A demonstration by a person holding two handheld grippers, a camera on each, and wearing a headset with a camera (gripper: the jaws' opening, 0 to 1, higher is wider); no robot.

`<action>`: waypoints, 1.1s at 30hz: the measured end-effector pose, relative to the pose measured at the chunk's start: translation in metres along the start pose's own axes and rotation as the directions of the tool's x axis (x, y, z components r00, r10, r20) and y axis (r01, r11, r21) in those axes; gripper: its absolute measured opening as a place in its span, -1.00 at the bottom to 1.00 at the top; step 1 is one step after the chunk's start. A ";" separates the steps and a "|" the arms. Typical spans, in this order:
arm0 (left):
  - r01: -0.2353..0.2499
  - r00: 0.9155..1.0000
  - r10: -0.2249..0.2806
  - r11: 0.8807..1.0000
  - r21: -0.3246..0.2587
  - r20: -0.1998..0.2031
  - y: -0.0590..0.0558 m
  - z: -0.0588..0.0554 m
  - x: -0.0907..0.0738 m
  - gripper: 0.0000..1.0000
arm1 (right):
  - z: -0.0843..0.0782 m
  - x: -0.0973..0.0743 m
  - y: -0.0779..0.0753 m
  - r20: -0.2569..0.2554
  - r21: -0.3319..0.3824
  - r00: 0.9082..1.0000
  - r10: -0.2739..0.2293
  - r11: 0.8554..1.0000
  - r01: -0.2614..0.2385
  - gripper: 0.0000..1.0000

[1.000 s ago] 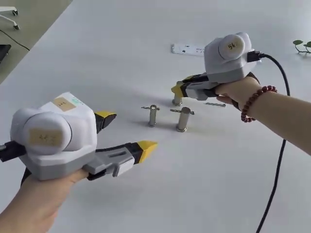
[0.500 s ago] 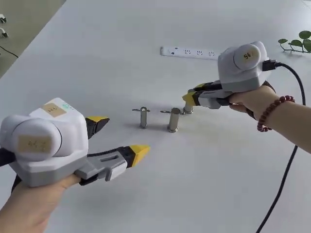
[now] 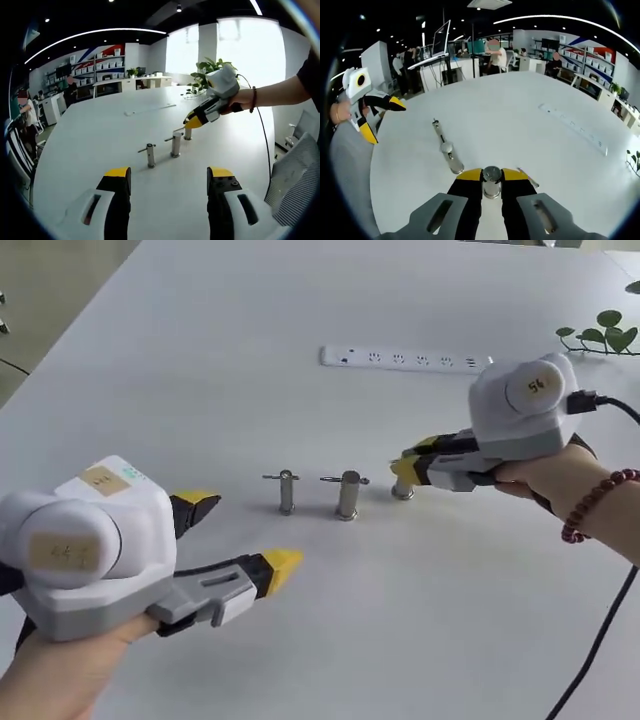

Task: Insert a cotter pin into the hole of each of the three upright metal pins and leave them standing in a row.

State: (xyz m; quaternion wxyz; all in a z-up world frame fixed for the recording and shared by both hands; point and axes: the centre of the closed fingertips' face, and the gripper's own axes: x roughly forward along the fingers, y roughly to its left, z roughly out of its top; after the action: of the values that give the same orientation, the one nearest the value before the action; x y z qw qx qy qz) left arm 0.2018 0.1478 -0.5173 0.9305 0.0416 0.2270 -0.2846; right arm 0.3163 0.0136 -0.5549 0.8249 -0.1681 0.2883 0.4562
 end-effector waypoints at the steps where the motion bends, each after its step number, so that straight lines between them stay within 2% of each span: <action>1: 0.001 1.000 -0.001 1.000 0.000 -0.001 0.000 0.000 0.000 0.21 | -0.001 -0.002 0.003 -0.002 -0.003 1.000 0.002 1.000 -0.002 -0.84; 9: 0.002 1.000 -0.002 1.000 0.003 0.000 -0.002 0.001 -0.003 0.22 | -0.003 -0.013 0.026 0.009 -0.011 1.000 0.015 1.000 -0.015 -0.84; 14: 0.016 1.000 -0.016 1.000 -0.004 0.002 -0.004 0.000 -0.005 0.23 | -0.001 -0.014 0.039 0.012 0.006 1.000 0.018 1.000 -0.018 -0.84; 22: 0.015 1.000 -0.015 1.000 -0.015 0.005 -0.002 0.000 -0.009 0.29 | -0.002 -0.010 0.058 0.014 0.008 1.000 0.022 1.000 -0.022 -0.84; 33: 0.009 1.000 -0.009 1.000 -0.025 0.007 0.001 0.000 -0.009 0.42 | -0.003 0.000 0.074 0.021 0.034 1.000 0.018 0.999 -0.018 -0.84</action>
State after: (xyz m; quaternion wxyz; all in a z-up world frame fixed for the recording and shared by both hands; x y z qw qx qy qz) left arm 0.1955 0.1531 -0.5128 0.9303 0.0282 0.2276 -0.2862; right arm 0.2522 0.0506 -0.5585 0.8264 -0.1467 0.2891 0.4604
